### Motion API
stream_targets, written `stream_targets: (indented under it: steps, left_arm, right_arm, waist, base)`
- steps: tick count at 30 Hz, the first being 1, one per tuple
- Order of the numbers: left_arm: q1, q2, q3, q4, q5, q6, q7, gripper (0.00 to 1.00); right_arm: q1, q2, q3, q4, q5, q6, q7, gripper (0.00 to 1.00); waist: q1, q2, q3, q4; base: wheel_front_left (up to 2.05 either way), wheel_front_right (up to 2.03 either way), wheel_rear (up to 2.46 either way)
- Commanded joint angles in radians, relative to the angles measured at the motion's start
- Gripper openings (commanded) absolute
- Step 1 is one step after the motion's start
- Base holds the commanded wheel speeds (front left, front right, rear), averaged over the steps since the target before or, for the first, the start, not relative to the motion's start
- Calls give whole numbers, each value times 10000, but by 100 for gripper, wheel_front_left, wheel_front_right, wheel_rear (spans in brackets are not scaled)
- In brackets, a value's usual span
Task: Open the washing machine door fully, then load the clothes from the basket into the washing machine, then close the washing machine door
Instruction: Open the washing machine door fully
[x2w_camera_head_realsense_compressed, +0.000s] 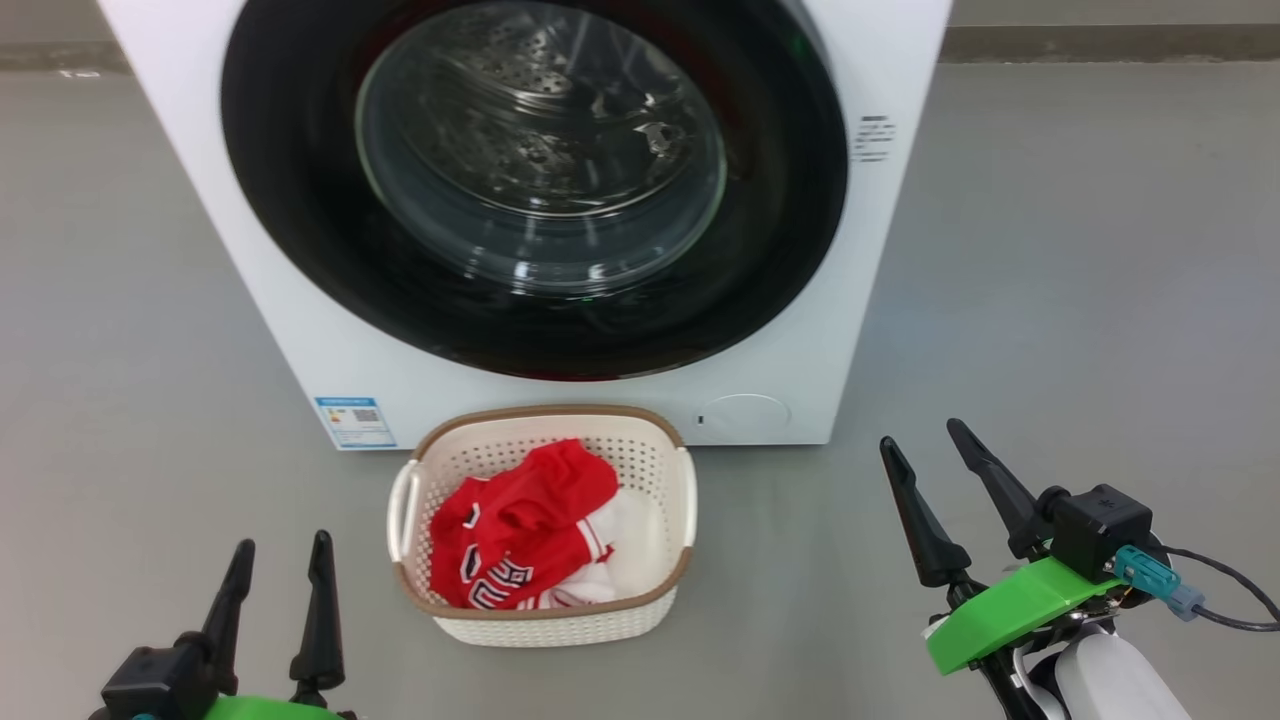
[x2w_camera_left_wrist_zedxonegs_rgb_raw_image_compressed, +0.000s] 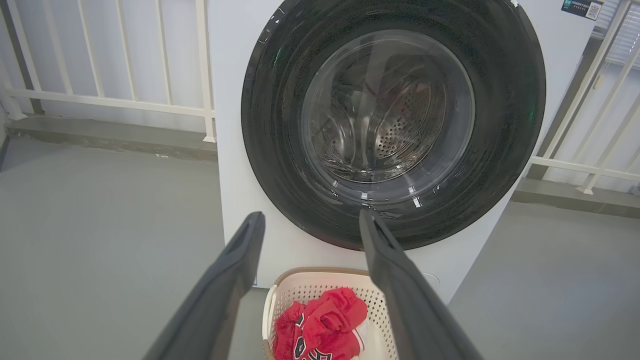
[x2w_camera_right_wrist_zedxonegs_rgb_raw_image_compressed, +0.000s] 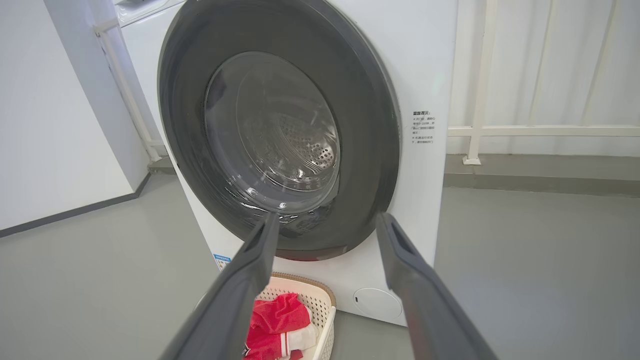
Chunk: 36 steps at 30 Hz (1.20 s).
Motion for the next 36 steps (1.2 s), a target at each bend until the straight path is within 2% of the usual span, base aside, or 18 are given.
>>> stream_targets:
  steps: [1, 9, 36]
  left_arm:
    - [-454, 149, 316, -233, -50, 73, -91, 100]
    - [-446, 149, 284, -181, -50, 93, -92, 100]
    - [-434, 149, 269, -203, -61, 168, -92, 100]
  right_arm:
    - [-305, -5, 200, -259, -16, 16, -120, 100]
    - [-270, -15, 173, -269, -22, 16, -120, 100]
    - [-284, -33, 204, -232, -5, 16, -120, 100]
  waist:
    - [0, -1, 1, -7]
    - [0, -1, 9, -15]
    - [0, -1, 70, 46]
  base:
    - [84, 84, -169]
    - [45, 45, -90]
    - [0, 0, 0]
